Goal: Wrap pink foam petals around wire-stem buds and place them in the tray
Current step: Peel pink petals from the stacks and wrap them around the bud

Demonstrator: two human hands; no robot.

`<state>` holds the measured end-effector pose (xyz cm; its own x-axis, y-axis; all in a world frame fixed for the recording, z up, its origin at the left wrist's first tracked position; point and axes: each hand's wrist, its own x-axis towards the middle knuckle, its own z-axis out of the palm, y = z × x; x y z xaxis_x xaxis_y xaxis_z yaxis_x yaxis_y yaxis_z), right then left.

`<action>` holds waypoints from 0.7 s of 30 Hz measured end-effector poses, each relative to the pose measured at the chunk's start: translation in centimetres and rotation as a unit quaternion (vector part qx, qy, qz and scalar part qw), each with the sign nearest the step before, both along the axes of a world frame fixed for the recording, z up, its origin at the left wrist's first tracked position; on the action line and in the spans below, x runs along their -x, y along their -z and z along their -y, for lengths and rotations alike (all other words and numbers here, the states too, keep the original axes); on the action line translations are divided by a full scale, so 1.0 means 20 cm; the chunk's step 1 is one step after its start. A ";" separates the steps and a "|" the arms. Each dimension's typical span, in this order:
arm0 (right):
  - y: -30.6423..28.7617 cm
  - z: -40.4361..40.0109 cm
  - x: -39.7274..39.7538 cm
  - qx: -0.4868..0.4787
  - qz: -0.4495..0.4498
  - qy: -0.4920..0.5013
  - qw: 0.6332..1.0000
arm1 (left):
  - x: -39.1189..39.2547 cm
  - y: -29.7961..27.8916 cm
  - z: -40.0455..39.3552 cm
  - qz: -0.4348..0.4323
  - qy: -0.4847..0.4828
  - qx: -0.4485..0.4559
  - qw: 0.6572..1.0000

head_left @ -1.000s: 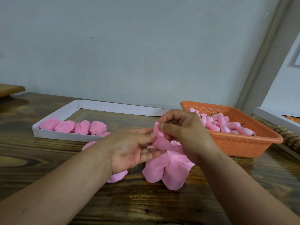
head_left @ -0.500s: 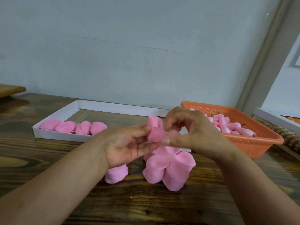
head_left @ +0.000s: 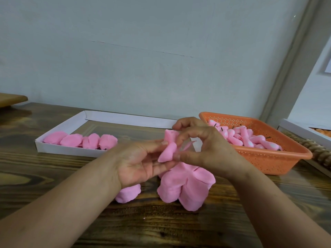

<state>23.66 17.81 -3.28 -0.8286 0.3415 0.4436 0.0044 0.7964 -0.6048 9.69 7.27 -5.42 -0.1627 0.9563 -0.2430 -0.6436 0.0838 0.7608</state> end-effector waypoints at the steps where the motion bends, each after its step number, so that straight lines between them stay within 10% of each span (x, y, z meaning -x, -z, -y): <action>1: 0.00 0.01 0.00 -0.013 0.002 0.005 1.000 | 0.00 0.00 0.00 0.010 -0.005 0.002 1.000; 9: 0.00 0.04 0.01 -0.109 0.021 -0.007 0.994 | -0.01 0.00 0.00 0.001 -0.014 -0.004 1.000; 21: 0.05 0.01 0.05 0.028 -0.066 0.027 0.997 | -0.02 0.00 0.00 -0.011 -0.019 -0.001 1.000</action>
<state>22.74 17.70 -4.26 -0.7441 0.4109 0.5267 -0.0361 0.7626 -0.6459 10.16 7.31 -5.47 -0.2032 0.9498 -0.2380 -0.6296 0.0594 0.7746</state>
